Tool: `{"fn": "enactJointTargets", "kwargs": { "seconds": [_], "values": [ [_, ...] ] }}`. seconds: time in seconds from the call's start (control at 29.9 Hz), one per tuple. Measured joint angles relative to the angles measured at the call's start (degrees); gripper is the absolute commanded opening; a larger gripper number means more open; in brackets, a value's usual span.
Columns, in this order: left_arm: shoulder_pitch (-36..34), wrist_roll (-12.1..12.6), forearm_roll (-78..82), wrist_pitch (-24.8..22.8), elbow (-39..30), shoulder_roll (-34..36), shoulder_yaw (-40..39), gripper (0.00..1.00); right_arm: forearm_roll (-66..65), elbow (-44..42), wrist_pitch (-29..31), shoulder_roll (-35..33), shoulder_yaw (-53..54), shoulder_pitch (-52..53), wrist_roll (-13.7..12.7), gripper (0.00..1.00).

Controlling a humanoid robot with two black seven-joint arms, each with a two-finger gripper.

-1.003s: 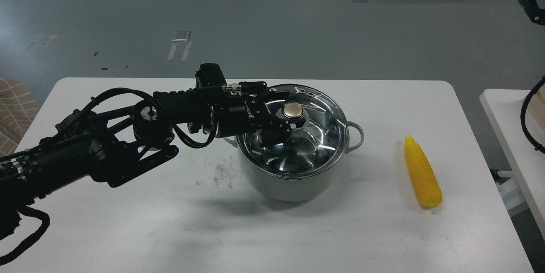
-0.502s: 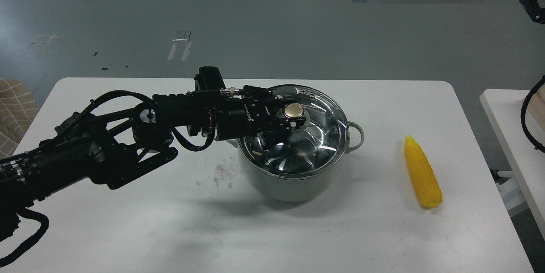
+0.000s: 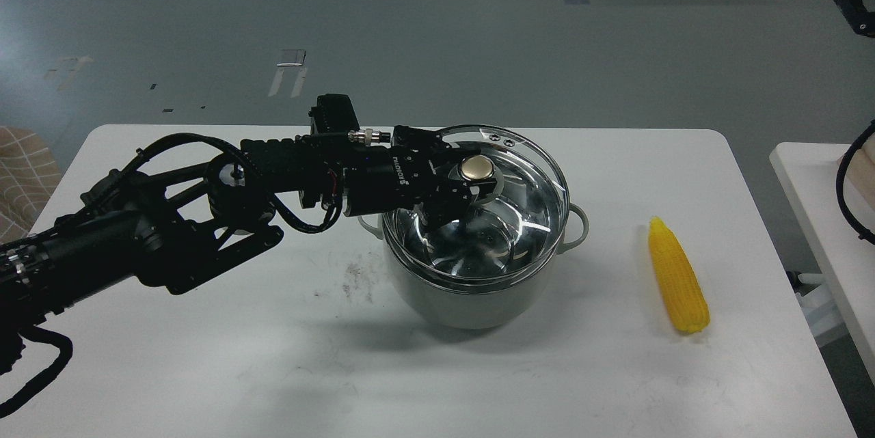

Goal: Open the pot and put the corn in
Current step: 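Carry the lid away from the pot and lower it onto the table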

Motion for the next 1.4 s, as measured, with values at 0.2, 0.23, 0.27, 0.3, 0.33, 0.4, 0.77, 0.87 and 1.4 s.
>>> {"fn": "enactJointTargets", "kwargs": {
  "seconds": [0.2, 0.23, 0.27, 0.3, 0.33, 0.4, 0.77, 0.87, 1.4],
  "values": [
    [-2.01, 0.17, -4.23, -0.1, -2.65, 5.54, -0.22, 0.17, 0.0, 0.0, 0.0, 0.0, 0.0, 0.0, 0.0, 1.0],
    [-2.05, 0.18, -4.39, -0.1, -2.84, 7.06, -0.25, 0.17, 0.0, 0.0, 0.0, 0.0, 0.0, 0.0, 0.0, 1.0],
    [-2.03, 0.18, -4.49, -0.1, -2.96, 9.3, -0.41, 0.17, 0.0, -0.02, 0.0, 0.0, 0.0, 0.0, 0.0, 1.0],
    [-1.81, 0.22, -4.56, -0.09, -2.96, 11.72, -0.7, 0.17, 0.0, -0.04, 0.0, -0.01, 0.0, 0.0, 0.0, 1.0],
    [-1.45, 0.23, -4.67, 0.01, -2.95, 13.82, -0.88, 0.17, 0.0, -0.07, 0.0, -0.07, 0.0, 0.0, 0.0, 1.0],
    [0.15, 0.14, -5.67, 0.98, -2.82, 17.73, -1.01, 0.17, 0.0, -0.08, 0.0, -0.13, -0.01, 0.0, 0.0, 1.0],
    [15.36, 0.24, -15.8, 8.79, 0.31, 33.71, -0.37, 0.17, 0.0, -0.09, 0.0, -0.26, -0.01, -0.18, 0.0, 1.0],
    [18.77, 0.27, -16.05, 10.83, 3.68, 33.67, -0.37, 0.18, 0.0, -0.03, 0.0, -0.26, -0.01, -0.17, 0.0, 1.0],
    [26.76, -0.79, -18.73, 16.17, 24.55, 20.98, -0.11, 0.27, 0.0, 0.2, 0.0, -0.26, -0.01, -0.38, -0.09, 1.0]
  ]
}}
